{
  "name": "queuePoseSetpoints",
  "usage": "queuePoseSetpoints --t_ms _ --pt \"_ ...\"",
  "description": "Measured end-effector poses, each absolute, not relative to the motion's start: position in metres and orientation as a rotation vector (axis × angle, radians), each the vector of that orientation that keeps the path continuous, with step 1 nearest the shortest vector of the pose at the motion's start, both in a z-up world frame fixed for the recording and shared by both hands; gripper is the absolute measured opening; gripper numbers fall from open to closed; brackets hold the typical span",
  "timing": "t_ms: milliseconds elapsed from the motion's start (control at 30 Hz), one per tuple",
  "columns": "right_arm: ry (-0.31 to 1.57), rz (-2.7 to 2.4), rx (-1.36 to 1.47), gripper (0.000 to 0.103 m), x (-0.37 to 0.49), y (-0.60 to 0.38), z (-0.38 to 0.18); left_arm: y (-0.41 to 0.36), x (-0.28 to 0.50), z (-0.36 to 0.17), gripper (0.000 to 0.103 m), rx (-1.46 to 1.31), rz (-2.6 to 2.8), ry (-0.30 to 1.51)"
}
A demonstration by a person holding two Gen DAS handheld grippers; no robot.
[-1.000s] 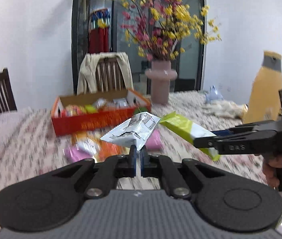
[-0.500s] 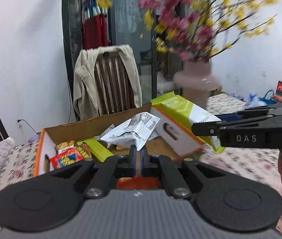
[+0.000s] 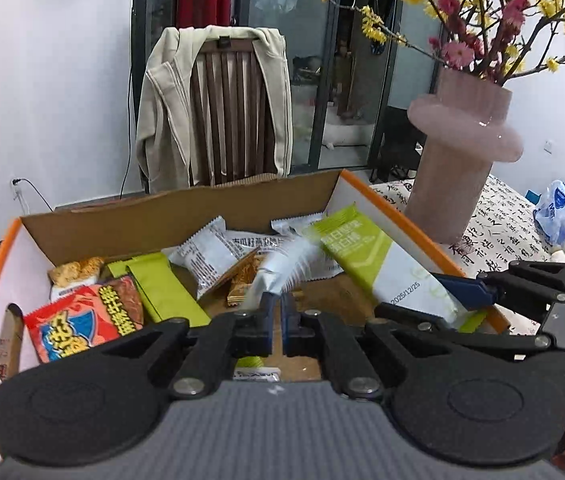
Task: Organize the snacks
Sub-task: 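Carry both packets into the orange box and open both tools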
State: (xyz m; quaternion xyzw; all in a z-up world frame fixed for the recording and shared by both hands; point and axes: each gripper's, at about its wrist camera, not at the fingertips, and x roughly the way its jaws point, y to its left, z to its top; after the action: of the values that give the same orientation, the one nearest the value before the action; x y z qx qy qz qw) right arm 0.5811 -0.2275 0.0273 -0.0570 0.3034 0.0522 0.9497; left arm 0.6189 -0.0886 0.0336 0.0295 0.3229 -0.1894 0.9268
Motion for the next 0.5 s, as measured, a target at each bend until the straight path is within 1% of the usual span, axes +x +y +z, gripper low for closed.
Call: queuePoseSetpoints --t_ms 67,133,167,200,267,333,400,433,467,500 --pt "0.613 0.102 -0.133 0.038 0.583 -0.226 0.024 -0.088 0.619 0.031 0.007 0.057 -0.397 0.672" --pt "0.62 0.097 -0.173 0.037 0.582 -0.221 0.024 -0.087 0.616 0.029 0.016 0.055 -0.392 0.677" --pt "0.619 0.097 -0.184 0.035 0.58 -0.219 0.024 -0.085 0.614 0.029 0.024 0.052 -0.389 0.679" --pt "0.613 0.097 -0.189 0.037 0.578 -0.219 0.025 -0.083 0.612 0.029 0.032 0.05 -0.387 0.678" --pt "0.61 0.093 -0.191 0.04 0.576 -0.222 0.028 -0.077 0.606 0.034 0.035 0.047 -0.376 0.673" --pt "0.608 0.098 -0.157 0.048 0.573 -0.229 0.034 -0.07 0.6 0.041 0.038 0.038 -0.376 0.669" --pt "0.6 0.118 -0.117 0.049 0.567 -0.237 0.042 -0.062 0.591 0.052 0.047 0.033 -0.367 0.65" --pt "0.594 0.121 -0.108 0.052 0.564 -0.239 0.046 -0.058 0.585 0.058 0.05 0.035 -0.354 0.634" --pt "0.582 0.114 -0.104 0.055 0.559 -0.242 0.052 -0.055 0.58 0.064 0.057 0.036 -0.337 0.621" --pt "0.566 0.108 -0.104 0.061 0.553 -0.244 0.059 -0.051 0.575 0.07 0.061 0.037 -0.318 0.613"
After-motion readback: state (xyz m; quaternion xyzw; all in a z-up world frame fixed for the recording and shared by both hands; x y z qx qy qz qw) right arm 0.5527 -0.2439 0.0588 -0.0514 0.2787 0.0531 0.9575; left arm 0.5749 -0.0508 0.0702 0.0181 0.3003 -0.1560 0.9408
